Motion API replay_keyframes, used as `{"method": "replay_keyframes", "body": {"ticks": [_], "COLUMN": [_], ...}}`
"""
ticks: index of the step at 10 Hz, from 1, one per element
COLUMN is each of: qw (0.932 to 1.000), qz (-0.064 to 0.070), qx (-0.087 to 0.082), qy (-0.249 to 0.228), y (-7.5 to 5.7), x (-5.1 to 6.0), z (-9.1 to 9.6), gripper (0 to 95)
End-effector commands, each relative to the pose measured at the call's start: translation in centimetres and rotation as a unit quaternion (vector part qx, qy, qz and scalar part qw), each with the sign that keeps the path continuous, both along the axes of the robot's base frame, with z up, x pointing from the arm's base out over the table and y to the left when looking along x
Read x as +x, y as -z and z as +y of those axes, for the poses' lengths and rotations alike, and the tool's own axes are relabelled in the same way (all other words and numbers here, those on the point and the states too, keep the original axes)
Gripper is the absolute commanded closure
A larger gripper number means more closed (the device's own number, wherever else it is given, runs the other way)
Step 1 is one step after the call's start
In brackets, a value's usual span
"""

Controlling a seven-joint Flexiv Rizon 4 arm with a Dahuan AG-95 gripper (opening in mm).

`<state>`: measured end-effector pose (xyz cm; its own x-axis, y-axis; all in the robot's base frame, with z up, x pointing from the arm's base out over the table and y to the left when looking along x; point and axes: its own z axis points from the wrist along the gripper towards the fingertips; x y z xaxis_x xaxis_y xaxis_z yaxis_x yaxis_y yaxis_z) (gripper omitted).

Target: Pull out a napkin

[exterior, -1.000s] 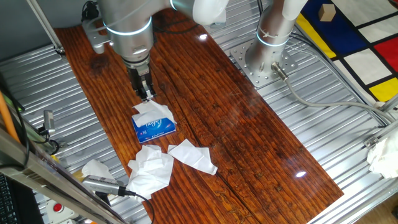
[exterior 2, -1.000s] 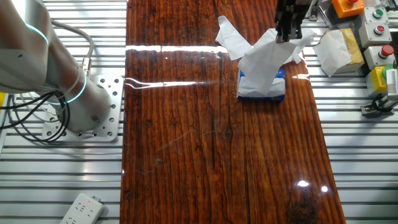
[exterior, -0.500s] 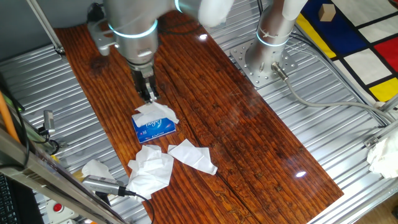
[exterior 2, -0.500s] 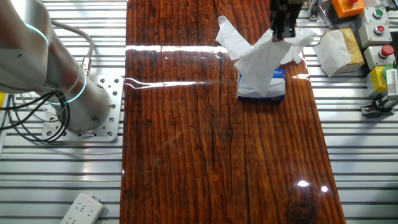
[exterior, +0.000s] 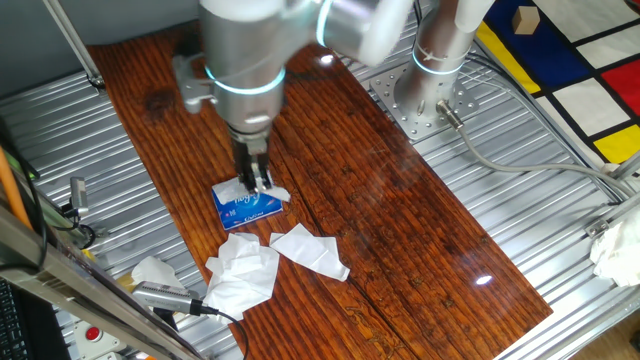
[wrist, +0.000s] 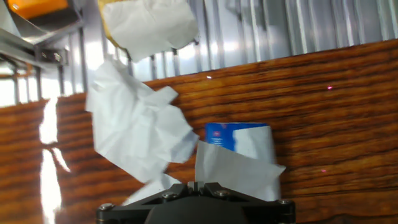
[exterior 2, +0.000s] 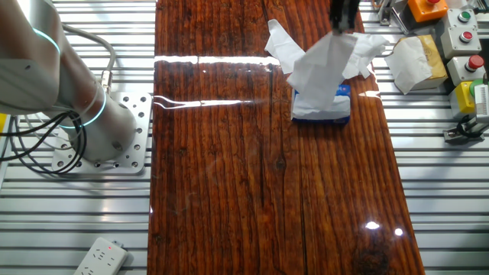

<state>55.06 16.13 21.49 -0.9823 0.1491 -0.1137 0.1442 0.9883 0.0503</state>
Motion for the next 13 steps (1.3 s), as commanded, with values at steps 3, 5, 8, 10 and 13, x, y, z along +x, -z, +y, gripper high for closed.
{"method": "replay_keyframes", "body": {"ticks": [3, 5, 8, 10, 13], "qw": [1.0000, 1.0000, 0.9999, 1.0000, 0.9999], "qz": [-0.002, 0.001, 0.002, -0.002, -0.004], "qx": [0.001, 0.000, -0.002, -0.002, -0.002], "qy": [0.006, 0.009, 0.010, 0.007, 0.011], "y": [0.1, -0.1, 0.0, 1.2, 3.0], "x": [0.4, 1.2, 2.2, 2.5, 2.8], "z": [1.4, 2.3, 3.3, 3.3, 3.4], "gripper": [95.0, 95.0, 95.0, 95.0, 95.0]}}
